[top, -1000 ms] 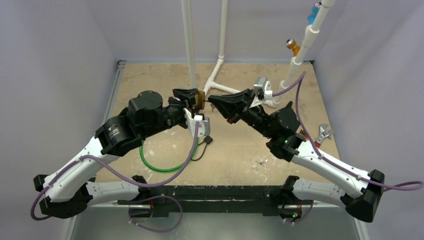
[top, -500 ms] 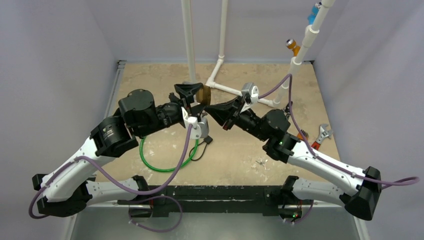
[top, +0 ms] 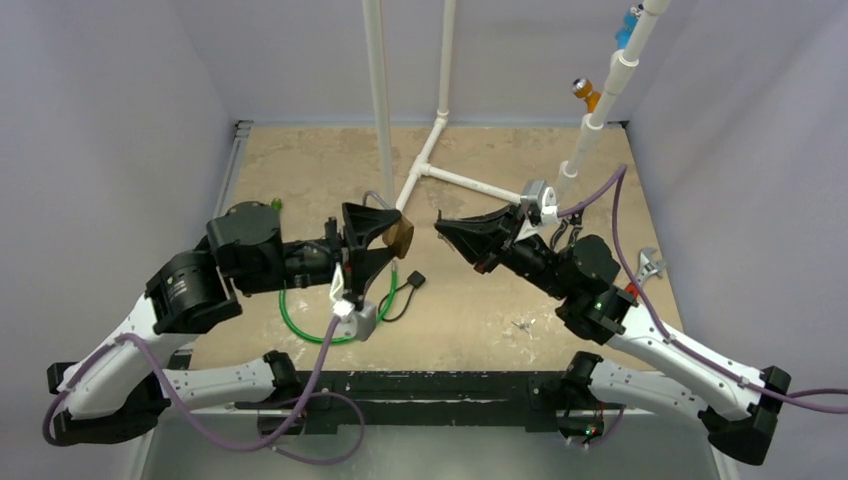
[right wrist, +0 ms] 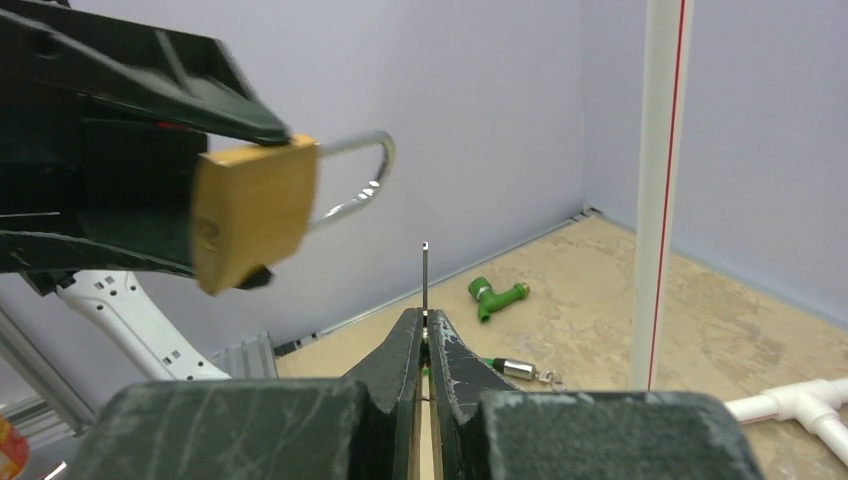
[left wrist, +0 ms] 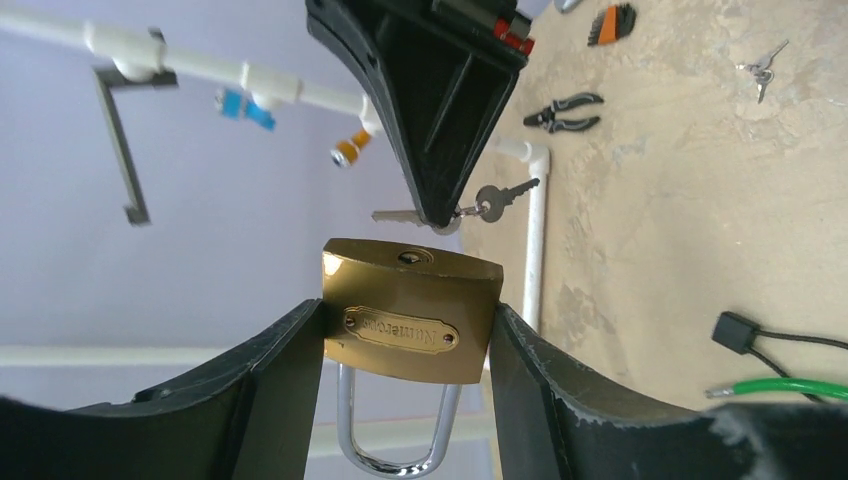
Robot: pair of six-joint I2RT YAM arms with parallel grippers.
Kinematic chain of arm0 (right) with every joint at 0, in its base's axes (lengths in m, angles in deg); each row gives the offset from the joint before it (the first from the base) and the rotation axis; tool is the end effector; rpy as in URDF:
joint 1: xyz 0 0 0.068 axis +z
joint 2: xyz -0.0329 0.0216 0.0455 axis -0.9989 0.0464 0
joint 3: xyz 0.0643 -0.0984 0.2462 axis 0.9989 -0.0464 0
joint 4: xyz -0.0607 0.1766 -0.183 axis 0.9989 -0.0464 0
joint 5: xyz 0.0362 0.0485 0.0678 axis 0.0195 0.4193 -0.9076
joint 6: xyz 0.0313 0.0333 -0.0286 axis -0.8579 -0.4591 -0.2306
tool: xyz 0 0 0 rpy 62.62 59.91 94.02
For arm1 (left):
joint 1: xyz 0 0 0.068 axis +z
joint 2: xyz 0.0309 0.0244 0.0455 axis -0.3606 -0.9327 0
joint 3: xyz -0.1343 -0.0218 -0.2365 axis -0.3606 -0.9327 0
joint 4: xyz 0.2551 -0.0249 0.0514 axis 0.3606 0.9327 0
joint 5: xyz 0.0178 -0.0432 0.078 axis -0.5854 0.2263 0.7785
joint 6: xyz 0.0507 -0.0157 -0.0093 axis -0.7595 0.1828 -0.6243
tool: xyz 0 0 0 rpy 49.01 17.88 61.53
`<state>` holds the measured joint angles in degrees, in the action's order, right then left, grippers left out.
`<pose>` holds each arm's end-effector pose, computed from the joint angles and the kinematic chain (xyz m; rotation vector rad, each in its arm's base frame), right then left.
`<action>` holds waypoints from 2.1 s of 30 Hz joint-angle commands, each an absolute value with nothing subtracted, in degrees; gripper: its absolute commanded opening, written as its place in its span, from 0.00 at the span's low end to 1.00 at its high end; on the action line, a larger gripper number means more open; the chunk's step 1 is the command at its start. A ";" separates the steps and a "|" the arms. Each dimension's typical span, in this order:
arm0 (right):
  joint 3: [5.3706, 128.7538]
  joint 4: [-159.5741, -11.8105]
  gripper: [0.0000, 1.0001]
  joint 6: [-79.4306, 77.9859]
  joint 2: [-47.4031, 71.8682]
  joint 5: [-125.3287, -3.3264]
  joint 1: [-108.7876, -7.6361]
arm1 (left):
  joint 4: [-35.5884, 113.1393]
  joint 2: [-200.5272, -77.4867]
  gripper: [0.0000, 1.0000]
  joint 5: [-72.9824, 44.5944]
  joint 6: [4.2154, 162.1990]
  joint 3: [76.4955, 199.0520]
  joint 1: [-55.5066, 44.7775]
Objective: Unlock with the key
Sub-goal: Unlock the lock.
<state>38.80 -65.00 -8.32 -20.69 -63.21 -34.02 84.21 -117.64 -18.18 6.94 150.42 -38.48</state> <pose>0.1120 0.1570 0.4029 -0.5347 1.1983 1.0897 0.0698 -0.1340 0.4805 1.6454 0.6962 -0.1277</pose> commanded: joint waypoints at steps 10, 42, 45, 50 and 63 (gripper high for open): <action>37.66 -71.80 0.00 -5.00 -25.30 -59.58 -33.99 | 71.21 -111.26 0.00 -35.79 -14.35 146.00 -43.11; 48.86 -82.68 0.00 -2.69 -20.05 -71.83 -35.07 | 81.17 -115.20 0.00 -14.43 -15.61 145.39 -42.33; 53.44 -89.42 0.00 -2.46 -16.85 -79.29 -36.19 | 82.34 -116.11 0.00 -13.70 -13.09 146.00 -38.73; 59.31 -98.30 0.00 -2.53 -13.58 -94.42 -40.90 | 83.24 -115.57 0.00 -13.53 -10.31 146.72 -36.96; 72.84 -115.61 0.00 0.60 -3.36 -107.55 -42.74 | 82.99 -113.69 0.00 -13.21 -14.92 144.56 -37.14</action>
